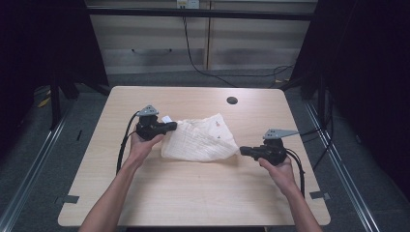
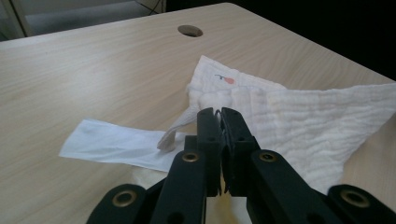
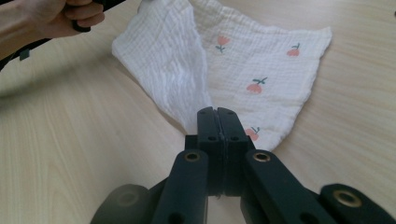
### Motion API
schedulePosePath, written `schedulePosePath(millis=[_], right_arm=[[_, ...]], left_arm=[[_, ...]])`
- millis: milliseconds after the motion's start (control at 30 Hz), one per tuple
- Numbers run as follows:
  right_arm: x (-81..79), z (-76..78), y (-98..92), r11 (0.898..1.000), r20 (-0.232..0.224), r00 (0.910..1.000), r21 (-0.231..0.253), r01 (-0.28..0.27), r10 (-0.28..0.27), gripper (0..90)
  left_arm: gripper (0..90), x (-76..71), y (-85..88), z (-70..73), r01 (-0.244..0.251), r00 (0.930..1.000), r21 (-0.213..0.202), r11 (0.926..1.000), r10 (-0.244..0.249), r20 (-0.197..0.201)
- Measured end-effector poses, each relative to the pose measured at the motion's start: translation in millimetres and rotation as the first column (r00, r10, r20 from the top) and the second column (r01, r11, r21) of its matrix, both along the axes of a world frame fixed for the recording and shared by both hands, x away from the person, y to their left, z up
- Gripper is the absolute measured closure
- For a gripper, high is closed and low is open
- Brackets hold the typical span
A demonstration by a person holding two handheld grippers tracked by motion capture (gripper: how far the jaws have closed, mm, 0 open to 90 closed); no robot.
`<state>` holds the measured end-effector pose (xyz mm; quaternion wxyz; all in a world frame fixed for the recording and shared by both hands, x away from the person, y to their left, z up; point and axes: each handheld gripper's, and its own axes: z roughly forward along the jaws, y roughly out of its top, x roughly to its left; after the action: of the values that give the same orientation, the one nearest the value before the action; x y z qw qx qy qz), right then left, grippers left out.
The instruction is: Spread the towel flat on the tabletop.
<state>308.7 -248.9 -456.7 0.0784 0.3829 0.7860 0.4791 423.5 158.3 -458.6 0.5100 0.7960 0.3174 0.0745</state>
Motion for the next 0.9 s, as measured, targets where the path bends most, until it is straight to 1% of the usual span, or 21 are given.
schedulePosePath(millis=[67, 100, 133, 167, 233, 267, 333, 367, 467, 500, 533, 567, 600, 667, 700, 767, 800, 867, 900], right_arm=[[-3.2, -3.5, 1.7, 1.0, -0.01, 0.9999, -0.009, -0.007, 0.007, 89.7], [-4.7, -5.4, 2.4, 1.0, -0.015, 0.9998, -0.008, -0.01, 0.01, 89.7], [-6.3, -7.4, 2.9, 1.0, -0.021, 0.9997, -0.009, -0.013, 0.013, 89.7], [-7.7, -9.5, 3.7, 1.0, -0.026, 0.9995, -0.013, -0.014, 0.014, 89.7], [-10.1, -13.5, 5.3, 0.999, -0.04, 0.9989, -0.026, -0.024, 0.023, 89.6], [-11.5, -15.4, 6.2, 0.999, -0.044, 0.9987, -0.037, -0.027, 0.026, 89.6], [-14.9, -18.9, 7.3, 0.998, -0.059, 0.9978, -0.054, -0.033, 0.03, 89.6], [-17.3, -20.2, 7.7, 0.998, -0.067, 0.9973, -0.058, -0.035, 0.031, 89.5], [-25.8, -22.7, 8.0, 0.996, -0.069, 0.9967, -0.07, -0.047, 0.042, 89.4], [-29.5, -22.6, 8.0, 0.996, -0.07, 0.9968, -0.072, -0.043, 0.038, 89.4], [-33.0, -22.9, 7.6, 0.996, -0.066, 0.997, -0.071, -0.045, 0.04, 89.4], [-37.1, -23.2, 7.5, 0.997, -0.072, 0.9966, -0.065, -0.045, 0.04, 89.3], [-41.0, -23.9, 7.5, 0.997, -0.073, 0.9964, -0.066, -0.048, 0.043, 89.3], [-49.5, -26.1, 9.0, 0.995, -0.082, 0.9952, -0.08, -0.059, 0.053, 89.1], [-53.6, -28.0, 9.9, 0.994, -0.085, 0.9947, -0.087, -0.066, 0.059, 89.0], [-61.0, -31.3, 11.9, 0.991, -0.099, 0.9926, -0.103, -0.08, 0.07, 88.2], [-64.0, -32.7, 12.3, 0.99, -0.101, 0.9921, -0.11, -0.086, 0.075, 87.7], [-70.1, -34.3, 13.0, 0.991, -0.109, 0.9904, -0.094, -0.095, 0.084, 86.0], [-72.9, -35.1, 13.7, 0.991, -0.111, 0.99, -0.09, -0.097, 0.087, 85.1]], left_arm=[[86.9, -1.8, 0.0, -0.8, 0.0, 1.0, 0.001, 1.0, 0.0, 0.0], [86.9, -2.6, 0.3, -1.1, 0.004, 1.0, -0.009, 0.9999, -0.004, -0.004], [87.2, -3.4, 0.2, -1.3, 0.014, 0.9999, -0.008, 0.9999, -0.014, -0.007], [87.7, -5.3, -0.1, -1.1, 0.008, 1.0, 0.002, 1.0, -0.008, 0.003], [87.8, -9.9, 0.3, 0.4, 0.036, 0.9993, -0.015, 0.9992, -0.036, 0.008], [87.8, -14.3, -0.3, 2.1, 0.044, 0.9989, -0.015, 0.9989, -0.044, 0.016], [87.7, -25.9, 1.2, 5.9, 0.08, 0.9961, -0.016, 0.9967, -0.079, 0.039], [87.7, -32.9, 2.5, 7.7, 0.09, 0.9949, -0.028, 0.9956, -0.088, 0.049], [87.7, -55.2, 10.0, 11.9, 0.122, 0.9903, -0.043, 0.9916, -0.119, 0.071], [87.7, -63.4, 13.0, 11.9, 0.126, 0.9892, -0.041, 0.9912, -0.123, 0.08], [87.7, -72.1, 16.1, 11.2, 0.131, 0.9889, -0.046, 0.9903, -0.127, 0.077], [87.7, -80.3, 19.5, 10.2, 0.143, 0.9871, -0.045, 0.9887, -0.139, 0.078], [87.6, -88.3, 22.4, 9.3, 0.144, 0.9869, -0.033, 0.9891, -0.141, 0.079], [87.5, -102.6, 28.9, 6.9, 0.163, 0.9845, -0.017, 0.9865, -0.162, 0.068], [87.3, -108.8, 32.3, 5.1, 0.177, 0.9825, -0.004, 0.9841, -0.177, 0.059], [87.1, -121.3, 38.8, 0.8, 0.186, 0.9813, 0.019, 0.9823, -0.187, 0.046], [86.5, -127.0, 41.8, -2.2, 0.189, 0.9812, 0.03, 0.9815, -0.19, 0.033], [85.4, -136.7, 48.8, -8.7, 0.2, 0.9795, 0.045, 0.9787, -0.201, 0.016], [85.1, -140.8, 52.2, -11.2, 0.198, 0.98, 0.05, 0.9789, -0.199, 0.006]])
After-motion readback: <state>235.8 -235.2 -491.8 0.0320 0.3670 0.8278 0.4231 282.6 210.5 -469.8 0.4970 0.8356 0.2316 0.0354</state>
